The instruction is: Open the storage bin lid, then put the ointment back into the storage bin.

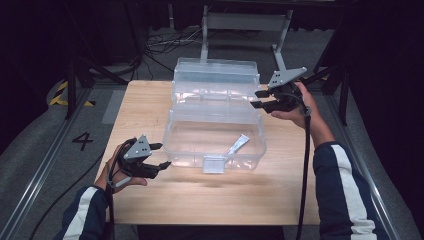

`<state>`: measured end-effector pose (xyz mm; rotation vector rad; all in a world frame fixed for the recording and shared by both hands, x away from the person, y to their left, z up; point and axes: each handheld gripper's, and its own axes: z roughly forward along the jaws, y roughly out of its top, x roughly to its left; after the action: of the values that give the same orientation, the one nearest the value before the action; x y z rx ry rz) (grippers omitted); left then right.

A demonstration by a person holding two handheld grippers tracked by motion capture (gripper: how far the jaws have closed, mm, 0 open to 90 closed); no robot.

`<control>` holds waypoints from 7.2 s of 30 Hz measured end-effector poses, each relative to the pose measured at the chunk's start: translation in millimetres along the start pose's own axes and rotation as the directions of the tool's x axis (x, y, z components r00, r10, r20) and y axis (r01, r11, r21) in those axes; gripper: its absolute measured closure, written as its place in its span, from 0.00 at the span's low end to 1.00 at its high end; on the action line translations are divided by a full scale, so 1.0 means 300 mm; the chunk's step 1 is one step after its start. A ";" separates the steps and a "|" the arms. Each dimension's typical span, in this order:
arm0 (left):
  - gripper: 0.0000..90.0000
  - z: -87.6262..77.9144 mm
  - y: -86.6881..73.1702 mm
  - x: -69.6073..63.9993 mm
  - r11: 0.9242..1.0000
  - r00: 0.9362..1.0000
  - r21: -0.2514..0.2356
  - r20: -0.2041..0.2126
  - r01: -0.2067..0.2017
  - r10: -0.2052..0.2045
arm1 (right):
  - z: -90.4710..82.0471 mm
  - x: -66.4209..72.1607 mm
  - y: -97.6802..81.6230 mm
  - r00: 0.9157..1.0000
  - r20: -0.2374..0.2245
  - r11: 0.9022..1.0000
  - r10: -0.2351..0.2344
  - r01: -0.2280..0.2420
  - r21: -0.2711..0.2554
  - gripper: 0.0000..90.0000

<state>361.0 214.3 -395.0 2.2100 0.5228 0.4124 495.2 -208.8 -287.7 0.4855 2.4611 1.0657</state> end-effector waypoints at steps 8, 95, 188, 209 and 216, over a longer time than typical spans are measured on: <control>0.45 0.068 0.073 0.007 0.999 0.996 0.015 0.083 -0.034 0.032 | 0.093 -0.070 0.067 0.999 0.017 0.999 0.030 -0.030 0.010 0.62; 0.78 0.235 0.114 -0.009 0.965 0.985 0.226 0.136 -0.132 0.103 | 0.161 0.042 0.169 0.978 -0.126 0.959 -0.167 0.191 0.210 0.98; 0.70 0.269 0.130 -0.044 0.972 0.990 0.185 0.041 -0.143 0.137 | 0.079 0.194 0.055 0.981 -0.059 0.978 -0.187 0.192 0.086 0.91; 0.68 0.264 0.135 -0.056 0.975 0.987 0.155 0.013 -0.160 0.160 | 0.067 0.213 0.006 0.985 -0.065 0.987 -0.158 0.160 0.018 0.90; 0.71 0.238 0.141 -0.053 0.980 0.988 0.126 0.024 -0.156 0.154 | 0.065 0.221 -0.005 0.986 -0.067 0.988 -0.153 0.153 0.008 0.90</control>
<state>389.5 136.0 -408.1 2.3851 0.3792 0.4558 448.1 -167.0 -316.2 0.2637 2.5177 1.0188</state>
